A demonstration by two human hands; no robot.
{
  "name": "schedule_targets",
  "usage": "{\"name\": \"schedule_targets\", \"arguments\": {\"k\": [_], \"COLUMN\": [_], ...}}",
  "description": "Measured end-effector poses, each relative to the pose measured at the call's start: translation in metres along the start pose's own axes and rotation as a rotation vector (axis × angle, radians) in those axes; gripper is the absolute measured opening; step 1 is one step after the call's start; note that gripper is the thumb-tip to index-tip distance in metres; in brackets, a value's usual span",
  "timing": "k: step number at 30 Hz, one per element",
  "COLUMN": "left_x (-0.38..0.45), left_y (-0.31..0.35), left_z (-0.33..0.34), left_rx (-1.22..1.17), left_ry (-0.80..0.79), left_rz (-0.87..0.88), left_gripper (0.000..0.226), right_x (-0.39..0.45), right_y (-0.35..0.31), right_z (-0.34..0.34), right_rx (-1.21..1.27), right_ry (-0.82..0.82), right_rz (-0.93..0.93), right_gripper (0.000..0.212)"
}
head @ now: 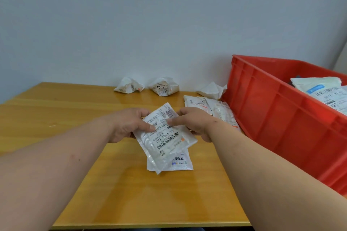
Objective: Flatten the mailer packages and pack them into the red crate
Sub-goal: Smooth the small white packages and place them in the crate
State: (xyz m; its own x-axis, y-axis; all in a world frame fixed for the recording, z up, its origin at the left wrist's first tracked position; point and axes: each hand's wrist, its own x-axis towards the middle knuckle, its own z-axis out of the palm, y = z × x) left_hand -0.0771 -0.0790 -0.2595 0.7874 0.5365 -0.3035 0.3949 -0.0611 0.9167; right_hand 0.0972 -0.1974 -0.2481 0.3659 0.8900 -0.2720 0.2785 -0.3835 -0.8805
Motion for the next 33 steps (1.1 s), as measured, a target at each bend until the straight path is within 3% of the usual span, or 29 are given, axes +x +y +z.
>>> {"name": "schedule_targets", "arguments": {"k": [3,6,8,10,12,15,17,22,26,30,31,33], "left_x": [0.005,0.012,0.016,0.019,0.018,0.017,0.020,0.022,0.024,0.024,0.023,0.021], "left_y": [0.008,0.011,0.010,0.005,-0.001,-0.010,-0.012,-0.009,-0.003,0.007,0.012,0.023], "left_z": [0.004,0.008,0.013,0.014,0.012,0.015,0.019,0.019,0.017,0.007,0.006,0.008], "left_rx": [0.120,0.227,0.187,-0.029,-0.226,-0.216,-0.188,-0.168,-0.066,-0.013,0.047,0.185], "left_ry": [-0.009,0.097,0.232,0.299,0.173,-0.029,-0.015,0.030,0.051,0.014,0.012,0.002], "left_rz": [-0.005,0.023,0.038,-0.009,-0.099,-0.154,-0.135,-0.111,-0.097,-0.071,-0.061,-0.024], "left_gripper": [0.026,0.024,0.039,0.061,0.078,0.073,0.065,0.052,0.055,0.060,0.059,0.055], "right_x": [0.002,0.003,0.005,0.006,0.009,0.013,0.013,0.012,0.011,0.009,0.008,0.008], "right_y": [0.001,0.007,0.011,0.015,0.019,0.025,0.027,0.027,0.025,0.021,0.018,0.012], "right_z": [0.004,0.004,0.002,-0.001,-0.004,-0.004,-0.002,-0.002,-0.001,-0.006,-0.006,-0.004], "right_rx": [-0.005,-0.013,0.033,0.100,0.163,0.202,0.217,0.190,0.103,0.035,0.018,-0.036], "right_ry": [-0.024,0.011,0.042,0.090,0.108,0.100,0.089,0.119,0.187,0.192,0.161,0.103], "right_rz": [-0.024,-0.039,-0.032,-0.022,-0.002,0.048,0.069,0.101,0.121,0.032,-0.008,-0.061], "right_gripper": [0.018,0.015,0.011,0.013,0.010,0.010,0.003,0.012,0.006,0.057,0.058,0.042]}}
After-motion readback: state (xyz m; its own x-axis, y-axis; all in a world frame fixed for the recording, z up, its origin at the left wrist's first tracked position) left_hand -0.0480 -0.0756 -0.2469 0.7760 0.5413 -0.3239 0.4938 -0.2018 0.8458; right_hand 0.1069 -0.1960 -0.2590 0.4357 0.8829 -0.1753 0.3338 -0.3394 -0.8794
